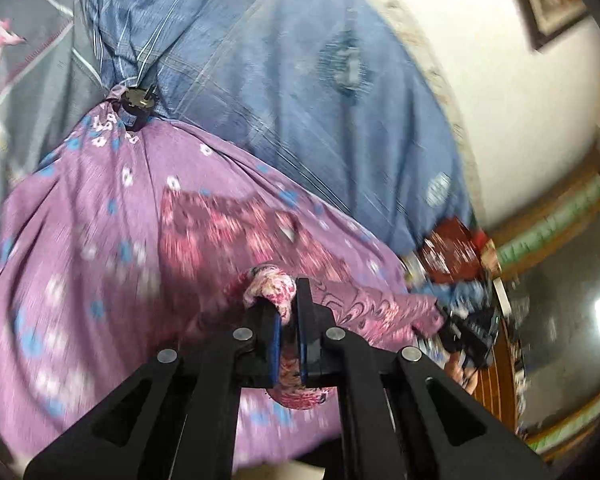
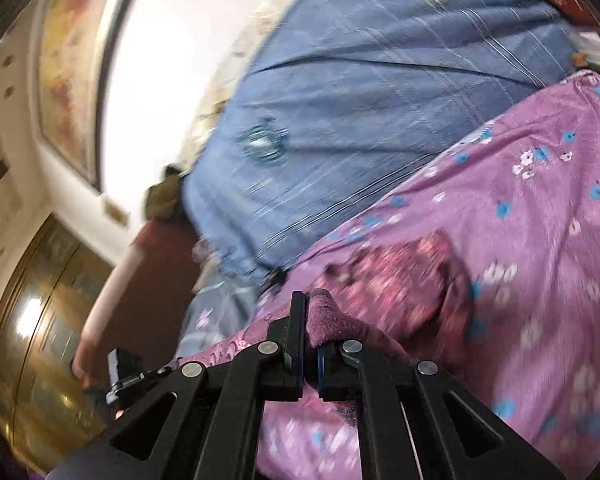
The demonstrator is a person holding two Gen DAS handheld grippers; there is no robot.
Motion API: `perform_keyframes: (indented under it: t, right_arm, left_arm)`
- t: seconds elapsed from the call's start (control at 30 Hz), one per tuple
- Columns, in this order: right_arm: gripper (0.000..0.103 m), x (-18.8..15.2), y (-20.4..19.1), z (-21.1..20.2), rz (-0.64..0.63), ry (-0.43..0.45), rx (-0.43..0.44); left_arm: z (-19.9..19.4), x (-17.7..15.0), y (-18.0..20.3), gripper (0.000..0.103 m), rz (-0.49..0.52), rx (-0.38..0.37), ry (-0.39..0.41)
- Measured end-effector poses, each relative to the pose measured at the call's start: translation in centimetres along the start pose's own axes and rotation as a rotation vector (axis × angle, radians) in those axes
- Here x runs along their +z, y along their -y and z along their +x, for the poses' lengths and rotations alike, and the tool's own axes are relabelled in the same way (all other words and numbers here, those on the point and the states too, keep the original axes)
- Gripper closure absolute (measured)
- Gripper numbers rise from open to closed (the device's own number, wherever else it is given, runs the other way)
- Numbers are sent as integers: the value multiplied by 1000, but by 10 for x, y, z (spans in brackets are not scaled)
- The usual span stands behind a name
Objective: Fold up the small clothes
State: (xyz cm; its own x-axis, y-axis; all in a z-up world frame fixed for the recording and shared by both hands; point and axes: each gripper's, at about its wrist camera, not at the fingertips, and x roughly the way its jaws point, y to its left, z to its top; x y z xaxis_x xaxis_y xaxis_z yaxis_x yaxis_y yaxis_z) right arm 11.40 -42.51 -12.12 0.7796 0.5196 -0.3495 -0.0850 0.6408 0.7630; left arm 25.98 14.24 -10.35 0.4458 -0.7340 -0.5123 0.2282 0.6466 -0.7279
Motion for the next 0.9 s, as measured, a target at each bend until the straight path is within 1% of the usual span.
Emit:
perform_keyframes:
  t: [0.07, 0.17, 0.2, 0.23, 0.27, 0.3, 0.33, 0.37, 0.4, 0.43, 0.47, 0.5, 0.53, 0.57, 0.6, 0.63, 0.7, 0.73, 0.77, 0.8, 0.83, 0.9]
  right_arm:
    - [100, 13, 21, 28, 44, 0, -27]
    - [90, 30, 65, 78, 157, -13, -65]
    - [77, 34, 79, 94, 189, -5, -95]
    - [51, 37, 95, 106, 232, 9, -129]
    - [42, 38, 106, 113, 261, 22, -155]
    - [40, 37, 114, 117, 281, 38, -182]
    - [41, 35, 120, 118, 292, 52, -200]
    - [41, 32, 120, 118, 275, 55, -200]
    - [41, 29, 114, 116, 223, 54, -200]
    - [43, 25, 104, 113, 153, 55, -217]
    - [45, 22, 94, 111, 88, 53, -235]
    - [48, 14, 76, 109, -4, 32, -241]
    - [51, 11, 65, 107, -56, 12, -248]
    - [51, 1, 48, 105, -135, -15, -260]
    - [52, -6, 38, 103, -177, -34, -259]
    - [52, -16, 27, 104, -212, -70, -250]
    - [55, -35, 13, 116, -244, -182, -242]
    - [57, -45, 7, 127, -262, -241, -254]
    - [59, -53, 3, 136, -281, -284, -270]
    - [65, -62, -1, 151, -319, -332, -301]
    - [70, -69, -6, 168, -371, -370, -342]
    - [75, -75, -6, 201, -414, -432, -399]
  left_arm:
    - [40, 25, -20, 98, -36, 54, 8]
    - [89, 48, -63, 97, -155, 185, 54]
    - [99, 50, -79, 97, -200, 226, 90]
    - [103, 50, -89, 97, -233, 249, 116]
    - [103, 48, -95, 97, -262, 252, 141]
    - [99, 44, -98, 96, -279, 236, 171]
    - [90, 38, -95, 89, -283, 213, 225]
    - [80, 31, -89, 77, -277, 209, 287]
    - [69, 20, -78, 68, -258, 215, 358]
    - [61, 9, -66, 52, -224, 227, 410]
    - [58, -1, -52, 49, -176, 247, 421]
    - [59, -7, -41, 49, -142, 269, 412]
    - [62, -15, -30, 49, -117, 295, 393]
    - [67, -20, -22, 49, -100, 289, 365]
    - [75, -30, -12, 49, -65, 248, 319]
    - [80, -31, -7, 49, -41, 229, 291]
    - [93, -42, -1, 49, 5, 236, 213]
    - [103, -44, -3, 49, 14, 239, 170]
    - [110, -46, -8, 49, 8, 243, 140]
    - [120, -46, -16, 49, -11, 242, 106]
    - [126, -43, -22, 49, -25, 230, 88]
    - [136, -34, -34, 49, -66, 192, 60]
